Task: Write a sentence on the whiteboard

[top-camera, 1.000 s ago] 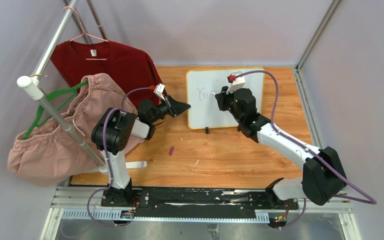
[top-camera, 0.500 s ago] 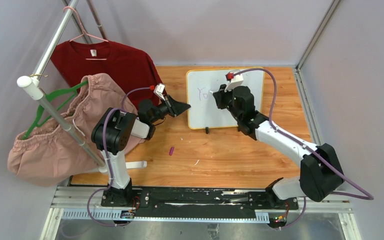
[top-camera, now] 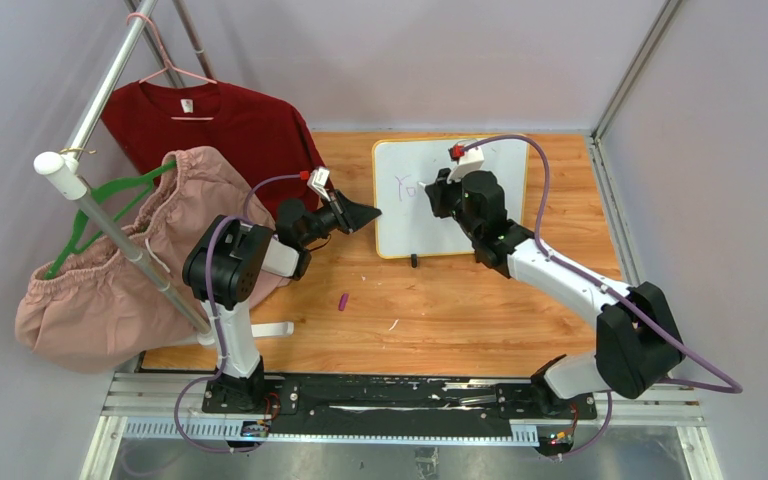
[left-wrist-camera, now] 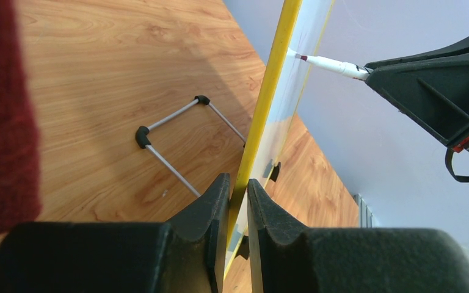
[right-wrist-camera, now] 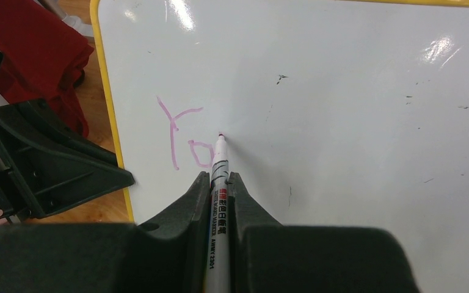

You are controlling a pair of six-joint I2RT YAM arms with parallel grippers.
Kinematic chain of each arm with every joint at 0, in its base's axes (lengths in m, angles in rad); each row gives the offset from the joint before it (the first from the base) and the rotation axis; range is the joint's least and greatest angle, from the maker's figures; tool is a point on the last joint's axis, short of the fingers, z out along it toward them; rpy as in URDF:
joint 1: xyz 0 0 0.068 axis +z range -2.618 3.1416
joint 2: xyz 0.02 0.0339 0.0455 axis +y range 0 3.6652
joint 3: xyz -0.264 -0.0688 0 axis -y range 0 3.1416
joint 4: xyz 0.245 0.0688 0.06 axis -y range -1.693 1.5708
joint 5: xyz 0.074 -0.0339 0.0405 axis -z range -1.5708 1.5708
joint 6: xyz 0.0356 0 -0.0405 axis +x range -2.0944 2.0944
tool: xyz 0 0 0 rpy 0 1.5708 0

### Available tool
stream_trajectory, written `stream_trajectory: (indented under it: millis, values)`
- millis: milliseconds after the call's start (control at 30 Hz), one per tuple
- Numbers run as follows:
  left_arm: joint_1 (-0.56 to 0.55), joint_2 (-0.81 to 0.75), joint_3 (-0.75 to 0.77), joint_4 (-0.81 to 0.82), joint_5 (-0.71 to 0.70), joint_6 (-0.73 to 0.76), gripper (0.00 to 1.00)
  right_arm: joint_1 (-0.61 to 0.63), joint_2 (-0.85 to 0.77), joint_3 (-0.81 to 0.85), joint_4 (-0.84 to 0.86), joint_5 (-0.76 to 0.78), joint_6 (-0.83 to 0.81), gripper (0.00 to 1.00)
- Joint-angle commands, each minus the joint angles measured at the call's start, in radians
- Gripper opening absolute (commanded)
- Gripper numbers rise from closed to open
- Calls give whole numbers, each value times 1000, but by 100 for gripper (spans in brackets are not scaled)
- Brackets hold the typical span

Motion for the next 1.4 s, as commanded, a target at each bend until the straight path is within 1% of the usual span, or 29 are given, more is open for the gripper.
stream_trajectory:
  millis: [0, 600, 1367]
  values:
    - [2, -3, -4, 62, 11, 9, 20, -9, 12, 16, -24, 27, 6, 0]
    - [2, -5, -5, 68, 11, 4, 20, -9, -21, -50, -56, -7, -6, 0]
    - [2, -8, -7, 69, 13, 6, 20, -11, -52, -76, -91, 49, -28, 0]
